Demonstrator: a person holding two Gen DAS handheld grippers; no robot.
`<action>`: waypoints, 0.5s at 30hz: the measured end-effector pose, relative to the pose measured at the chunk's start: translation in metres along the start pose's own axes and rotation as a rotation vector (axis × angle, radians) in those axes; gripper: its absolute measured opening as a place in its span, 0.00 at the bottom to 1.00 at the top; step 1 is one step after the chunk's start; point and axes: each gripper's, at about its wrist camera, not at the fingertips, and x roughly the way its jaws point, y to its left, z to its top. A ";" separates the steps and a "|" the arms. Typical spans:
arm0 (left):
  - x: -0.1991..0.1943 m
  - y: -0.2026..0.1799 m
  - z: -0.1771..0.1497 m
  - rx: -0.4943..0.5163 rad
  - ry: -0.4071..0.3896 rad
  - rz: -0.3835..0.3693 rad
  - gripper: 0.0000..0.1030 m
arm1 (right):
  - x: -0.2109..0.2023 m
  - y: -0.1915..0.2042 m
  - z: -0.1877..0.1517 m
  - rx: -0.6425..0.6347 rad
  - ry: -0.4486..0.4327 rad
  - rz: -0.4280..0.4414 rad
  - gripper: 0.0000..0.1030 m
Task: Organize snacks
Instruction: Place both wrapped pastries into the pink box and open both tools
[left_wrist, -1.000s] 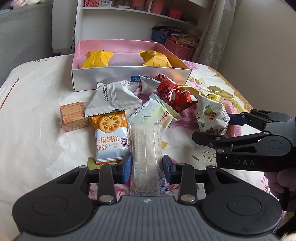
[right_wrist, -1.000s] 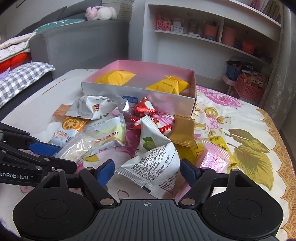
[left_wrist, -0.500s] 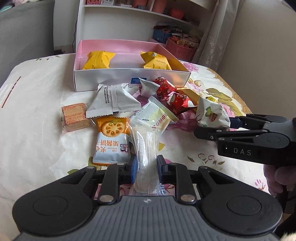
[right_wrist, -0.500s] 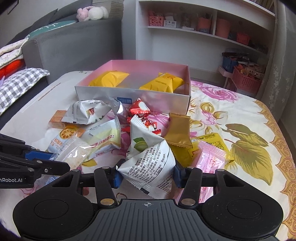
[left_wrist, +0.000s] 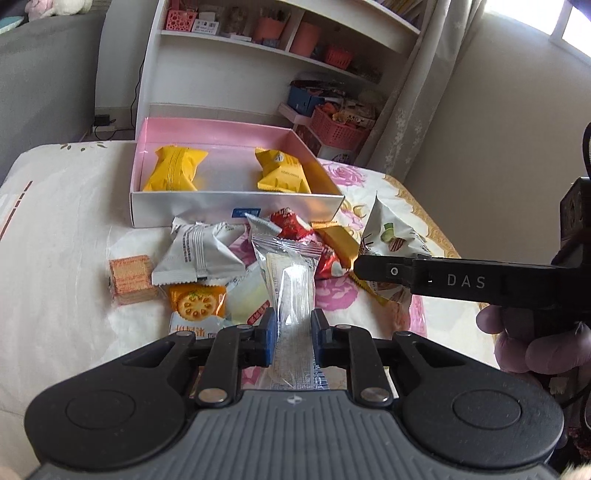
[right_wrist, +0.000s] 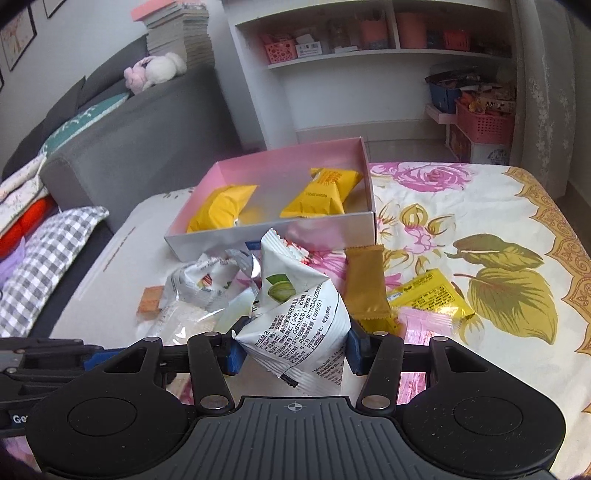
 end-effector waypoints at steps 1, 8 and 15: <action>-0.001 0.000 0.003 -0.005 -0.010 0.001 0.17 | -0.002 0.001 0.006 0.017 -0.012 0.002 0.49; 0.002 0.004 0.037 -0.067 -0.085 0.024 0.16 | -0.001 0.004 0.045 0.118 -0.085 0.026 0.49; 0.008 0.024 0.058 -0.170 -0.153 0.062 0.16 | 0.022 0.002 0.073 0.210 -0.115 0.034 0.49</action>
